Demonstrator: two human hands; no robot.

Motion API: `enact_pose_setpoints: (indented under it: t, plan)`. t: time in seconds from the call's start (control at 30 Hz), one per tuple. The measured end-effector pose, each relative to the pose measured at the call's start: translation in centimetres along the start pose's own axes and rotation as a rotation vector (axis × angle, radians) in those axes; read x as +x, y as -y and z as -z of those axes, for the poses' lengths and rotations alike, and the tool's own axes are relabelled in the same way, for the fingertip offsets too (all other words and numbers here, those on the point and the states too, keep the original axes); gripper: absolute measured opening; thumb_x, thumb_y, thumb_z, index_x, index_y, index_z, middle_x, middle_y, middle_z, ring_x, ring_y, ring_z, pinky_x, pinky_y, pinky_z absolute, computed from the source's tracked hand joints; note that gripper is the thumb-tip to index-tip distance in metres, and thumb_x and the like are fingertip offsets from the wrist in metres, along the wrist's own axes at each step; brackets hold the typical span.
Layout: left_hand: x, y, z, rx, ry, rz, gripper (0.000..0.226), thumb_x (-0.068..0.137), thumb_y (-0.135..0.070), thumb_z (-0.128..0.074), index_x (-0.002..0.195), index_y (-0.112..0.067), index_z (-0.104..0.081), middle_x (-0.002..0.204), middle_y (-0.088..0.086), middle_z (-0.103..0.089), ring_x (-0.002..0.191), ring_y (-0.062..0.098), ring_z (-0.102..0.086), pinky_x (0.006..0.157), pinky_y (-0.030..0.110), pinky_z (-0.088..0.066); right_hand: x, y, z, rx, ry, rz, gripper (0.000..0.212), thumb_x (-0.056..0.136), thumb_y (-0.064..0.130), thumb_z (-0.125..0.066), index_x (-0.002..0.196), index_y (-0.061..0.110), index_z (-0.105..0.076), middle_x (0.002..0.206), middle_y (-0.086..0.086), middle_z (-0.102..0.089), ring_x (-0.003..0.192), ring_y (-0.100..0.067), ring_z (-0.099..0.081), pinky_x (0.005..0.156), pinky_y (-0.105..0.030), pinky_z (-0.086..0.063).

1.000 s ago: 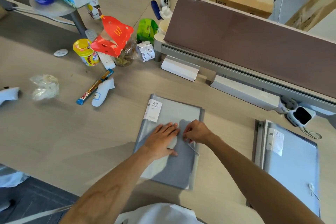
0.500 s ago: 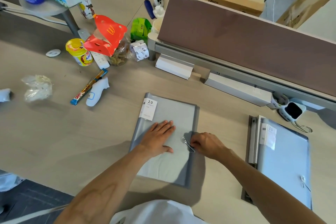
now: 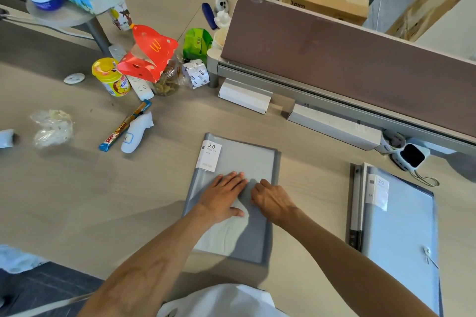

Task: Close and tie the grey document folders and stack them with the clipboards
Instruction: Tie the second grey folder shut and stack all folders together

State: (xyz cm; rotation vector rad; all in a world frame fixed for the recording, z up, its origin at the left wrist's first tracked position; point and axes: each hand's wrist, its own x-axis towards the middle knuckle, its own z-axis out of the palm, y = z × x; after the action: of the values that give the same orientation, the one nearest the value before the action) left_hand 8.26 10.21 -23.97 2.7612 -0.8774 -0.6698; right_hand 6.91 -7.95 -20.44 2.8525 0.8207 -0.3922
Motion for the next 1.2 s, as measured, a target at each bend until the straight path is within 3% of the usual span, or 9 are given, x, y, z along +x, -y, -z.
enact_pose_setpoints:
  t: [0.07, 0.2, 0.3, 0.47, 0.67, 0.87, 0.93, 1.03, 1.2]
  plan:
    - [0.1, 0.0, 0.0, 0.008, 0.005, 0.009, 0.094, 0.084, -0.062, -0.053, 0.154, -0.021, -0.004, 0.164, -0.004, 0.003, 0.151, 0.015, 0.007, 0.122, 0.038, 0.003, 0.9, -0.1, 0.6, -0.004, 0.009, -0.011, 0.03, 0.046, 0.013, -0.088, 0.069, 0.011, -0.069, 0.064, -0.004, -0.064, 0.061, -0.021, -0.062, 0.036, -0.024, -0.038]
    - [0.2, 0.0, 0.0, -0.01, 0.016, 0.019, 0.095, 0.084, -0.061, -0.054, 0.154, -0.022, -0.005, 0.164, -0.004, 0.004, 0.151, 0.015, 0.007, 0.122, 0.038, 0.003, 1.6, -1.3, 0.2, 0.173, 0.063, -0.139, 0.022, 0.088, 0.018, -0.057, 0.108, 0.007, -0.059, 0.112, -0.012, -0.057, 0.106, -0.031, -0.054, 0.066, -0.04, -0.047]
    - [0.1, 0.0, 0.1, -0.008, 0.014, 0.021, 0.095, 0.084, -0.062, -0.053, 0.155, -0.023, -0.003, 0.164, -0.004, 0.005, 0.151, 0.015, 0.006, 0.122, 0.038, 0.002, 0.3, -2.6, -0.7, 0.268, -0.003, -0.245, 0.021, 0.089, 0.026, -0.054, 0.099, 0.008, -0.058, 0.106, -0.01, -0.058, 0.101, -0.03, -0.057, 0.062, -0.04, -0.046]
    - [0.1, -0.1, 0.0, -0.014, 0.019, 0.022, 0.093, 0.086, -0.061, -0.051, 0.155, -0.022, -0.002, 0.164, -0.004, 0.006, 0.151, 0.015, 0.007, 0.122, 0.039, 0.001, -2.6, -2.8, -2.4, 0.317, -0.163, -0.235, 0.012, 0.082, 0.022, -0.065, 0.076, 0.013, -0.058, 0.084, -0.004, -0.061, 0.075, -0.026, -0.061, 0.041, -0.033, -0.043]
    - [0.2, -0.1, 0.0, 0.004, 0.022, 0.023, 0.092, 0.086, -0.062, -0.049, 0.154, -0.022, -0.002, 0.164, -0.003, 0.005, 0.151, 0.016, 0.007, 0.123, 0.039, 0.0, -3.8, -1.4, -2.6, 0.359, -0.139, -0.248, 0.02, 0.073, 0.001, -0.068, 0.073, 0.015, -0.054, 0.078, -0.002, -0.058, 0.068, -0.023, -0.058, 0.041, -0.03, -0.034]
    - [0.1, -0.3, 0.1, 0.021, 0.022, 0.03, 0.092, 0.086, -0.063, -0.048, 0.154, -0.021, -0.002, 0.164, -0.003, 0.005, 0.151, 0.016, 0.007, 0.122, 0.04, -0.001, -4.1, -1.0, -2.0, 0.356, -0.107, -0.202, 0.024, 0.067, -0.009, -0.062, 0.081, 0.01, -0.06, 0.082, -0.007, -0.061, 0.071, -0.029, -0.062, 0.041, -0.034, -0.044]
    - [0.1, -0.4, 0.2, 0.021, 0.025, 0.033, 0.092, 0.087, -0.062, -0.048, 0.154, -0.021, -0.001, 0.164, -0.003, 0.006, 0.151, 0.016, 0.007, 0.123, 0.04, -0.001, -4.2, -0.5, -1.8, 0.362, -0.127, -0.19, 0.013, 0.078, 0.003, -0.05, 0.082, 0.009, -0.061, 0.082, -0.008, -0.063, 0.073, -0.03, -0.063, 0.043, -0.034, -0.045]
    - [0.1, -0.5, 0.3, 0.012, 0.023, 0.032, 0.092, 0.087, -0.061, -0.049, 0.154, -0.02, -0.003, 0.164, -0.002, 0.005, 0.151, 0.017, 0.006, 0.122, 0.04, -0.001, -4.1, -0.1, -2.1, 0.414, -0.167, -0.266, 0.04, 0.087, 0.027, -0.027, 0.083, 0.009, -0.062, 0.086, -0.008, -0.063, 0.082, -0.029, -0.062, 0.049, -0.036, -0.045]
    - [0.0, -0.5, 0.2, 0.009, 0.031, 0.035, 0.092, 0.087, -0.061, -0.05, 0.154, -0.02, -0.003, 0.164, -0.002, 0.005, 0.151, 0.017, 0.006, 0.122, 0.041, -0.001, -3.9, 0.3, -1.8, 0.498, -0.087, -0.391, 0.025, 0.094, 0.03, -0.048, 0.094, 0.011, -0.064, 0.102, -0.005, -0.062, 0.101, -0.024, -0.056, 0.069, -0.039, -0.05]
